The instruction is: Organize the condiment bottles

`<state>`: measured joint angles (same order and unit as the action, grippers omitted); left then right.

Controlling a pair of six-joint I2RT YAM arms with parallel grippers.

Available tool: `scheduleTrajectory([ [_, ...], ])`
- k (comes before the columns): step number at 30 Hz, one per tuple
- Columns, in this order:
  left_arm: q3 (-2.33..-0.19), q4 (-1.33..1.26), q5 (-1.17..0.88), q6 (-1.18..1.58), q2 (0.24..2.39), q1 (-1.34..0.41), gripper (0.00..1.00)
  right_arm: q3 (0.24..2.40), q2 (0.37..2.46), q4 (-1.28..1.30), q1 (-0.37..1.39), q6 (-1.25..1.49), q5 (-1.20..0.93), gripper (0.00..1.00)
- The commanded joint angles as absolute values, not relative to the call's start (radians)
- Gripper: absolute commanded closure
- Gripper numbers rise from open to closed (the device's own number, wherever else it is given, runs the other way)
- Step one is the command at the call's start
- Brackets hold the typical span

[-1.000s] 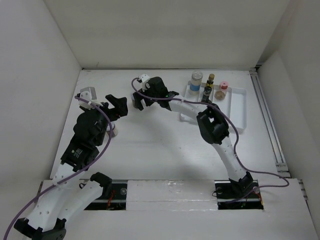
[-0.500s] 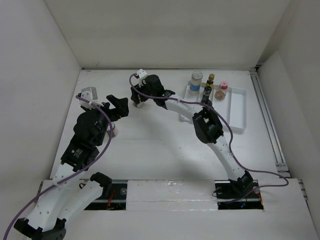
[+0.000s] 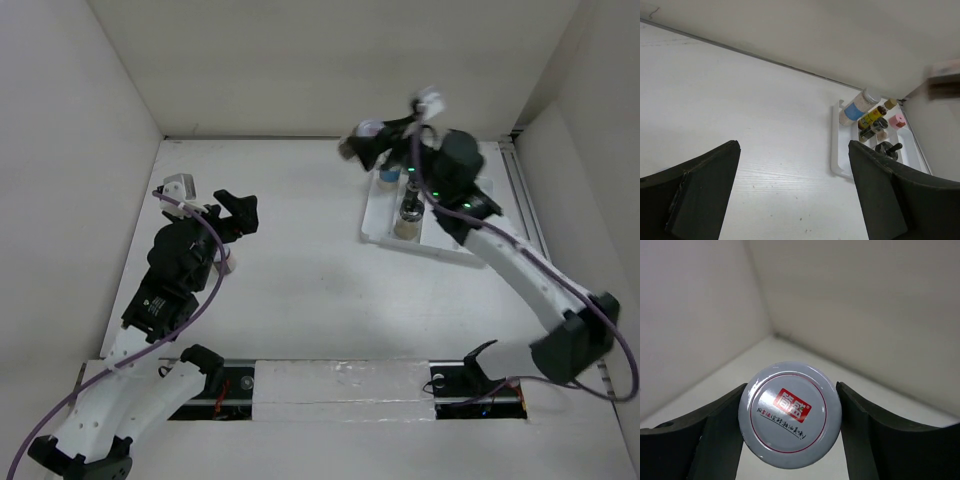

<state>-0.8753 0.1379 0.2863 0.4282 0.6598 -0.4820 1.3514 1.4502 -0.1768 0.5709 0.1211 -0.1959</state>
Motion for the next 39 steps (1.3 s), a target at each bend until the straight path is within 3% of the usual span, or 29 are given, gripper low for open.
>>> scheduleTrajectory([
  [1,-0.871,0.091,0.276,0.431,0.661,-0.476,0.14,1.182,1.235,-0.319,0.416,0.175,-0.04,0.49],
  [7,-0.871,0.091,0.267,0.431,0.67,-0.476,0.14,0.924,1.032,-0.253,0.154,0.222,0.146,0.51],
  [13,-0.871,0.091,0.245,0.431,0.681,-0.476,0.15,0.907,1.176,-0.253,0.0,0.249,0.034,0.52],
  [28,-0.871,0.091,0.265,0.431,0.681,-0.476,0.15,1.052,1.629,-0.402,-0.009,0.239,0.006,0.52],
  [39,-0.871,0.091,0.276,0.422,0.709,-0.476,0.15,1.108,1.732,-0.402,0.021,0.2,0.083,0.48],
])
